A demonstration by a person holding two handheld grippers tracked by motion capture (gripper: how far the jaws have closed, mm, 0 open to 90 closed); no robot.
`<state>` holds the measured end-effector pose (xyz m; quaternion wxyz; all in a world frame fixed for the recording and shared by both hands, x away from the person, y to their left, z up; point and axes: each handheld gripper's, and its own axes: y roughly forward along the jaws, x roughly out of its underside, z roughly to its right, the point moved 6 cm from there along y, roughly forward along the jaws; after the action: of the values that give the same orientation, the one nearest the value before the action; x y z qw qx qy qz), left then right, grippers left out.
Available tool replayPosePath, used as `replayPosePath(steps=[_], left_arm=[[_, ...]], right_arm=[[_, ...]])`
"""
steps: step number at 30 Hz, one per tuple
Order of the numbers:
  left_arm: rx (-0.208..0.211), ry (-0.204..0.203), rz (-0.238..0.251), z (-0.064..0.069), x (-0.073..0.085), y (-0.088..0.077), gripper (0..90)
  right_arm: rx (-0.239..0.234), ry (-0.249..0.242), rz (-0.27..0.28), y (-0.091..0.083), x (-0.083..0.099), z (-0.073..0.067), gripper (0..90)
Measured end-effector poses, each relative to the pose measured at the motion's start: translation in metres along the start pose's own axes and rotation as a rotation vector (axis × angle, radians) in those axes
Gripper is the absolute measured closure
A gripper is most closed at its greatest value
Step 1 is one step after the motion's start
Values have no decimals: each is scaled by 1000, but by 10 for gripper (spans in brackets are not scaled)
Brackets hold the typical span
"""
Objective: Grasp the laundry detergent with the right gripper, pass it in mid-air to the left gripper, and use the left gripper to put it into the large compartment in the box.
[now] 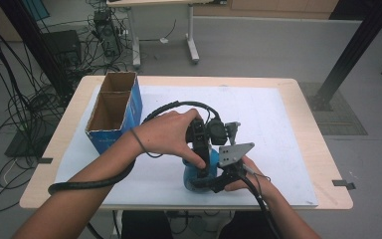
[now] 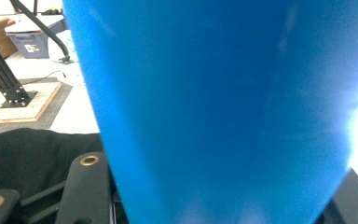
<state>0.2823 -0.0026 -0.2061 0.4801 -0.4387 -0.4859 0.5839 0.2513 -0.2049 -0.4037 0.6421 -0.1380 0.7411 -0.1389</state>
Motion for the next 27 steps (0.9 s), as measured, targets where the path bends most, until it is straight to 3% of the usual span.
replayPosePath(steps=[27], left_arm=[[-9,-1,5,0,1,-3,94]], right_arm=[[8,1,2,0,1,1,422]])
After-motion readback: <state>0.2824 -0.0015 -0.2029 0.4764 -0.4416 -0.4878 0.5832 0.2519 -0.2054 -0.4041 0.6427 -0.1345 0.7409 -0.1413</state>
